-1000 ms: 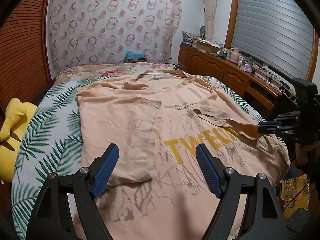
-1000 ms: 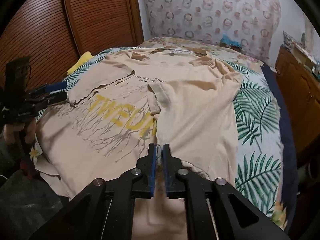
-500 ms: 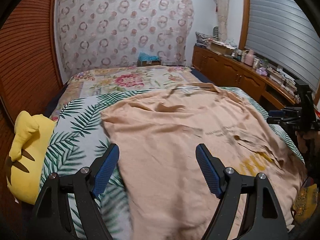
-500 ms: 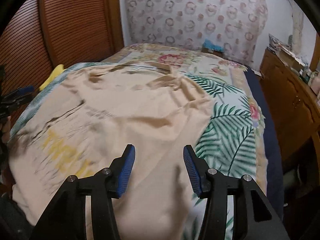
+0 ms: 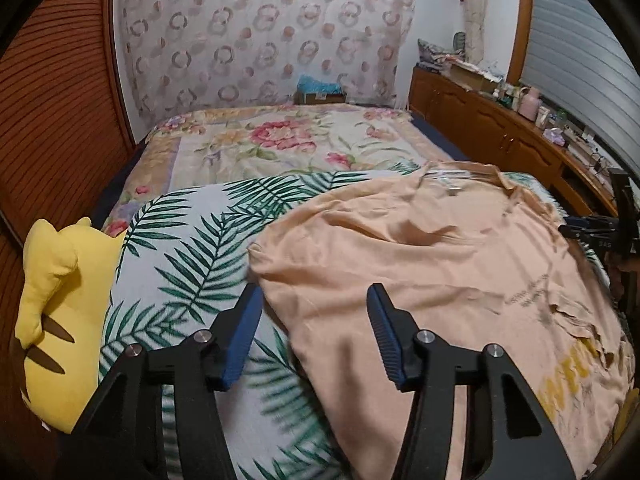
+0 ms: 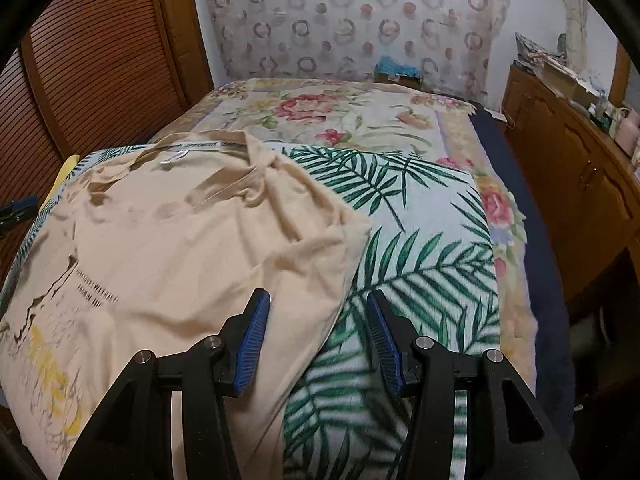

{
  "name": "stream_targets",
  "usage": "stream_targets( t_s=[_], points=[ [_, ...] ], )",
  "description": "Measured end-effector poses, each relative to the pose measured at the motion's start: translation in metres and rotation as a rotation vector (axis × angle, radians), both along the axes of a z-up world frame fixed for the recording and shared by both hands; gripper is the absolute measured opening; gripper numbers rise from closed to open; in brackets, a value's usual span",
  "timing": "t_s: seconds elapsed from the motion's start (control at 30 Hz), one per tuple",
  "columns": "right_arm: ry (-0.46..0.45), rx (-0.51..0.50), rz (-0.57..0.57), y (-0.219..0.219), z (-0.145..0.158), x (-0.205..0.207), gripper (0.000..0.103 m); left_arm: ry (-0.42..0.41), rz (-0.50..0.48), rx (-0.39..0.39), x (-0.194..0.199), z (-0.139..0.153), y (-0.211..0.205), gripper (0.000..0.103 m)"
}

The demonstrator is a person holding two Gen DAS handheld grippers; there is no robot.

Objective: Fold small clothes

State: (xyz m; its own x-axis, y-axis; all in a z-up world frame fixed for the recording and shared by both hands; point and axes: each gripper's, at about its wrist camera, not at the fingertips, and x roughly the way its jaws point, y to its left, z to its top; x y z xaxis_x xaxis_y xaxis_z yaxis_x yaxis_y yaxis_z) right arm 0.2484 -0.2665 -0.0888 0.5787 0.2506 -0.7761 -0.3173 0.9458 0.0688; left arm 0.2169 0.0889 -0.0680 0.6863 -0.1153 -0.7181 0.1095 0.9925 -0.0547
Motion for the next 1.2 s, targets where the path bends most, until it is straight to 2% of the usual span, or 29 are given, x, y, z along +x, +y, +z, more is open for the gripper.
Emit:
stream_targets(
  t_s=[0.13, 0.33, 0.37, 0.4, 0.5, 0.63, 0.8, 0.83, 0.9, 0.97, 1.0, 1.2],
  points=[
    [0.001, 0.024, 0.019, 0.004, -0.002, 0.011, 0.052, 0.041, 0.007, -0.002, 0.02, -0.01, 0.009, 0.053],
    [-0.018, 0.002, 0.05, 0.007, -0.008, 0.016, 0.052, 0.079, 0.02, -0.002, 0.037, -0.019, 0.018, 0.052],
    [-0.018, 0.007, 0.058, 0.007, -0.008, 0.016, 0.049, 0.084, 0.021, 0.0, 0.038, -0.02, 0.019, 0.052],
    [-0.019, 0.01, 0.064, 0.006, -0.007, 0.016, 0.036, 0.091, 0.022, 0.003, 0.04, -0.021, 0.019, 0.052],
    [-0.006, 0.03, 0.068, 0.001, -0.007, 0.02, 0.008, 0.099, 0.012, 0.009, 0.044, -0.024, 0.018, 0.052],
    [-0.033, -0.011, -0.012, -0.013, -0.003, 0.024, 0.006, 0.101, 0.004, 0.013, 0.047, -0.026, 0.019, 0.052],
    [-0.013, 0.009, -0.022, -0.02, -0.008, 0.031, 0.005, 0.103, -0.008, 0.015, 0.05, -0.027, 0.018, 0.052],
    [-0.015, 0.006, -0.02, -0.019, -0.009, 0.031, 0.005, 0.103, -0.012, 0.016, 0.051, -0.027, 0.017, 0.05],
    [-0.015, 0.007, -0.015, -0.018, -0.009, 0.031, 0.005, 0.1, -0.022, 0.011, 0.052, -0.026, 0.017, 0.039],
    [-0.012, 0.018, -0.015, -0.018, -0.009, 0.032, 0.005, 0.104, -0.028, -0.005, 0.054, -0.025, 0.016, 0.016],
    [-0.008, 0.025, -0.014, -0.017, -0.009, 0.033, 0.005, 0.111, -0.034, -0.012, 0.055, -0.025, 0.015, 0.01],
    [-0.062, 0.046, 0.012, -0.008, 0.01, 0.017, 0.005, 0.045, -0.078, -0.038, 0.033, 0.0, -0.002, 0.006]
  ],
)
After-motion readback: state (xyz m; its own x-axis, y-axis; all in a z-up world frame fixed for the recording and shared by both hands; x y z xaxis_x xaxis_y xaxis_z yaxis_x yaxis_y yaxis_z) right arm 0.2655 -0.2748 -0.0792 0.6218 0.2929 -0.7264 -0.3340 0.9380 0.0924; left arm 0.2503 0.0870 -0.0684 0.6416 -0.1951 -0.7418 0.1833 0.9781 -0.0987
